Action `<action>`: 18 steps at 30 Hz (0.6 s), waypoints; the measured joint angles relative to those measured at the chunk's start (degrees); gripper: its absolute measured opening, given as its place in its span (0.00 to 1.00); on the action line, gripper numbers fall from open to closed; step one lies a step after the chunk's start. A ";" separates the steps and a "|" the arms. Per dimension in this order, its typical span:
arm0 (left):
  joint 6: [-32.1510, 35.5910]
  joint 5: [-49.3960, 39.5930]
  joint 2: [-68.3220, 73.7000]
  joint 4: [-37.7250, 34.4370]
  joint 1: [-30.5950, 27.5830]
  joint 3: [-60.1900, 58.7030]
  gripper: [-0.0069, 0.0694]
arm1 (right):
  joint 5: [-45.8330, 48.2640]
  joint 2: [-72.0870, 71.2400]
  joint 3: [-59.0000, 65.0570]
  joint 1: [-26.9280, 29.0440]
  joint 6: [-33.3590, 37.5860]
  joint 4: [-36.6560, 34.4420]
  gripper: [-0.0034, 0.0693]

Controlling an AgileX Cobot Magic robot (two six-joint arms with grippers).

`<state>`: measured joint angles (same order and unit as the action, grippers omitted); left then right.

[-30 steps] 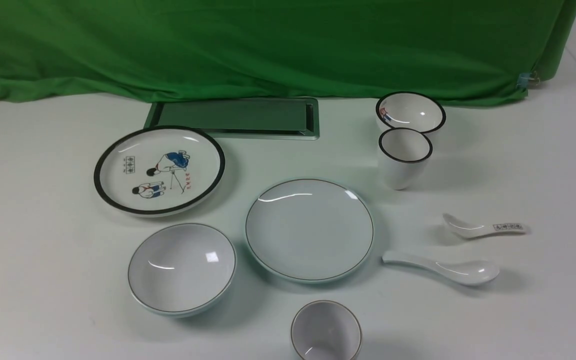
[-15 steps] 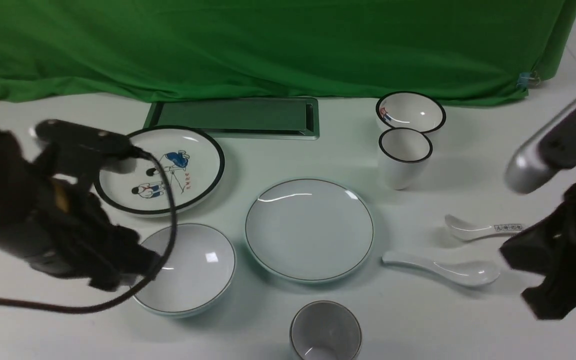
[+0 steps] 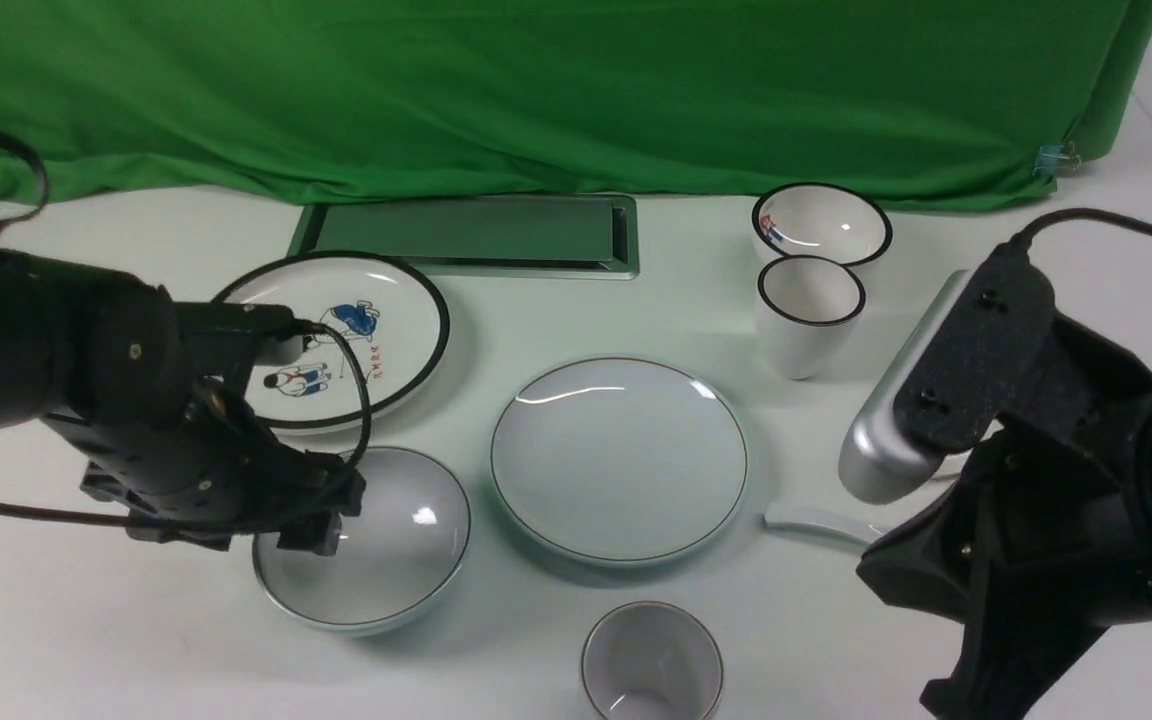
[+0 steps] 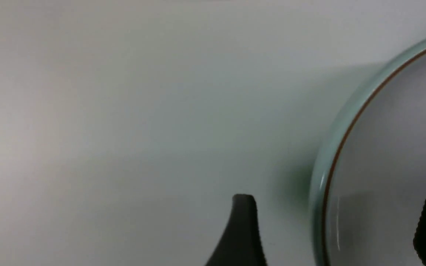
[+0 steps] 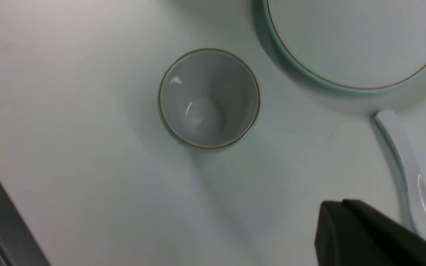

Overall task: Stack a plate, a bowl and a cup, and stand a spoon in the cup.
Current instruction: Use the left arm to grab a blue rice bowl, then use the left arm to put the blue rice bowl into the blue large plate in the middle

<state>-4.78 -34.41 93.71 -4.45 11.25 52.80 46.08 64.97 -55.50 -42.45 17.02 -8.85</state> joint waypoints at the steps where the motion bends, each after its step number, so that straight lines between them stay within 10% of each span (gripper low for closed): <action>1: 0.30 0.96 1.45 -0.30 0.00 0.00 0.63 | -0.90 0.00 0.00 0.00 -0.23 0.00 0.08; 9: 2.86 -0.36 -0.35 -1.21 0.19 3.09 0.08 | -0.98 0.00 -0.03 0.00 -0.59 0.04 0.08; 18: 8.09 -5.39 -3.29 -6.87 6.42 16.73 0.08 | 0.27 0.00 -0.03 0.00 -0.86 0.16 0.08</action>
<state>3.30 -39.80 90.42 -11.31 17.68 69.54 46.35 64.97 -55.53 -42.45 16.16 -8.70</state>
